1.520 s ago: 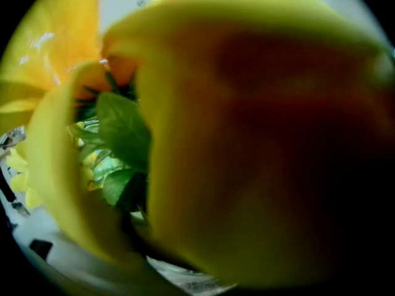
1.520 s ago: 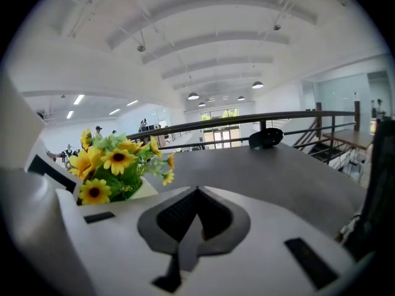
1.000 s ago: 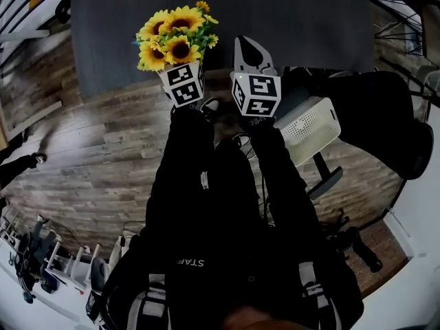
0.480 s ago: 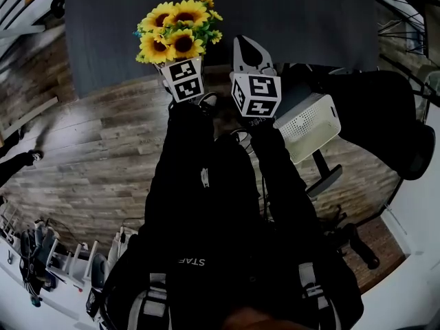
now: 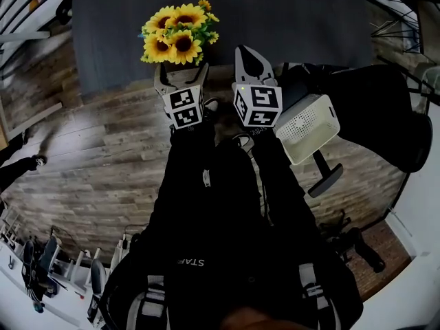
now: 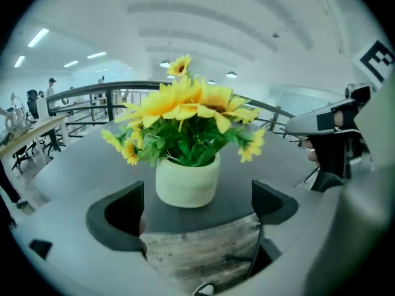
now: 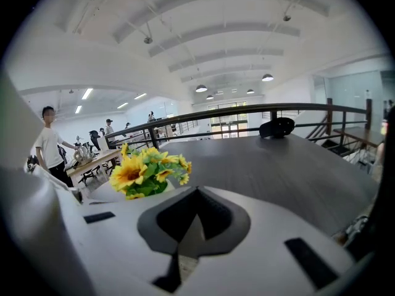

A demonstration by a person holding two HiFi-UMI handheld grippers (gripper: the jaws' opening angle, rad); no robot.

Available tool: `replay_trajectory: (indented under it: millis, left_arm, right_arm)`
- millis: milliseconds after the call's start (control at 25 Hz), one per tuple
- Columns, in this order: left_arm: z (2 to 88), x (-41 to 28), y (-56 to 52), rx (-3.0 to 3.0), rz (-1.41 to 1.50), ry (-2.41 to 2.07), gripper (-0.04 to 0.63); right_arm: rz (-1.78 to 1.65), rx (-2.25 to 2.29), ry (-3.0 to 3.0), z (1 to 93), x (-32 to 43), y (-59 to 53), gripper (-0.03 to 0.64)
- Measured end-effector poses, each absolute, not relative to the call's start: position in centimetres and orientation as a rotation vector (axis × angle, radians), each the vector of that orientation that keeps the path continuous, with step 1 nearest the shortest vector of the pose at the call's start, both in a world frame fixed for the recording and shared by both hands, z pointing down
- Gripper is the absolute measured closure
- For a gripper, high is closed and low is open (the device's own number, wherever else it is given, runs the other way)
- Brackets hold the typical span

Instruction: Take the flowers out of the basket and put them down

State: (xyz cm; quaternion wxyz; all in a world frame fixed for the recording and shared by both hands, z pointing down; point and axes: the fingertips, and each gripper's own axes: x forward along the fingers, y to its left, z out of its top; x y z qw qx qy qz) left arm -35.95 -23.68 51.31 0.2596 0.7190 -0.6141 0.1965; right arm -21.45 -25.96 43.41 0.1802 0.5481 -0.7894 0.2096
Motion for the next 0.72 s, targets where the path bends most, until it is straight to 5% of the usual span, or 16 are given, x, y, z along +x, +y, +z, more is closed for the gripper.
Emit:
replay_trajectory:
  millis: [200, 440, 640, 720]
  left_arm:
    - [46.8, -35.0, -19.2, 1.973, 0.500, -1.622, 0.072]
    - [37.8, -34.2, -18.7, 2.072, 0.387, -1.712, 0.265]
    - [29.7, -34.5, -17.6, 2.127, 0.327, -1.843, 0.529]
    - [27.6, -34.5, -17.8, 2.137, 0.322, -1.856, 0.585]
  right_arm:
    - [0.575, 1.571, -2.253, 39.4, -21.3, -23.4, 0.604]
    - [0.489, 1.608, -2.326, 31.6, -20.9, -20.6, 0.604]
    - [0.419, 1.615, -2.387, 24.8, -21.4, -18.2, 0.604]
    - [0.378, 1.617, -2.432, 22.2, -21.6, -18.0, 0.604]
